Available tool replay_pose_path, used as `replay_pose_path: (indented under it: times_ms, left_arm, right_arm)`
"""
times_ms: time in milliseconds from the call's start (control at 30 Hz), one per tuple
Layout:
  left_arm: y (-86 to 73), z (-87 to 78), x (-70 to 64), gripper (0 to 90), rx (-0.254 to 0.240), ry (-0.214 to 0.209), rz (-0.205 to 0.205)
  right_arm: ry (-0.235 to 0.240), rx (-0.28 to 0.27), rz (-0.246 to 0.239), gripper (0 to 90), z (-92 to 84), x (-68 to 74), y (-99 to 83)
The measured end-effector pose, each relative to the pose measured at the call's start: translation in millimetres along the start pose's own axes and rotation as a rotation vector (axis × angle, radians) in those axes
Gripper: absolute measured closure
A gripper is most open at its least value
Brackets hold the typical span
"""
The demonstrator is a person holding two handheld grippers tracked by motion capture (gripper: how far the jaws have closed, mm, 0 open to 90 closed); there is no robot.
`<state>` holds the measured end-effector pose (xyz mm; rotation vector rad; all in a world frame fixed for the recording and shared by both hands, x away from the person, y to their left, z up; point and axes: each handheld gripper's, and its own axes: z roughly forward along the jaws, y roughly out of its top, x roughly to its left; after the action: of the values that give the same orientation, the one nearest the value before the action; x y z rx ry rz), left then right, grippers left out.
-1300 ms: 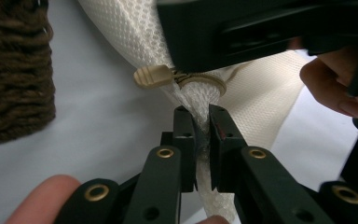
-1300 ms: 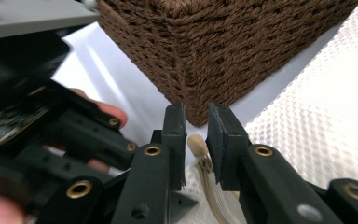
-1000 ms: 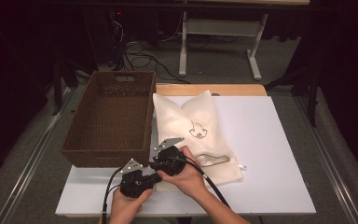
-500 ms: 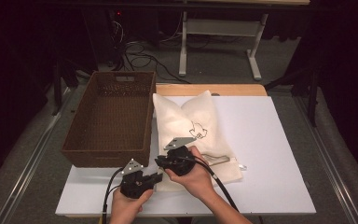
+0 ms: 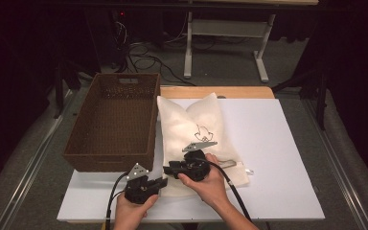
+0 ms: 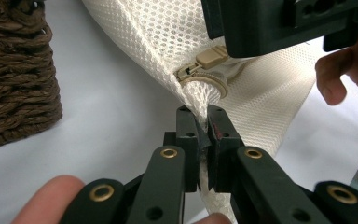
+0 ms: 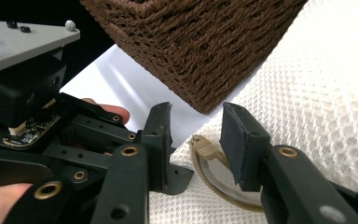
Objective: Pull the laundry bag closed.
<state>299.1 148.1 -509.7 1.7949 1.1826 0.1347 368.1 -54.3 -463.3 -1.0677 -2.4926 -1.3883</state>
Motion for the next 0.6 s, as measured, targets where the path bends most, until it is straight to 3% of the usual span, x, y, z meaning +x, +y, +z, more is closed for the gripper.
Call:
replay_pose_path:
  times_ms: [133, 200, 333, 500, 567, 600]
  left_arm:
    - [0.0, -0.1, -1.5, 85.0, 0.001, 0.015, 0.017]
    - [0.0, 0.4, -3.0, 85.0, 0.003, 0.027, 0.03]
    - [0.7, 0.4, -4.5, 84.9, 0.008, 0.037, 0.05]
    - [1.7, 1.6, -7.6, 84.9, 0.013, 0.06, 0.078]
    - [2.3, 2.1, -8.2, 84.8, 0.019, 0.069, 0.092]
    - [2.4, 2.5, -8.2, 84.8, 0.02, 0.067, 0.093]
  right_arm:
    - [-0.033, -0.012, 0.032, 72.1, -2.5, -1.3, -0.3]
    - [-0.02, -0.009, 0.051, 72.6, -1.2, -3.7, -1.1]
    - [-0.05, -0.005, 0.103, 72.5, 1.9, -7.3, -2.8]
    - [0.018, 0.017, 0.212, 72.5, 7.5, -12.5, -4.5]
    - [0.038, 0.029, 0.234, 74.0, 8.7, -12.1, -5.7]
    - [0.026, 0.033, 0.232, 76.4, 9.0, -11.5, -6.3]
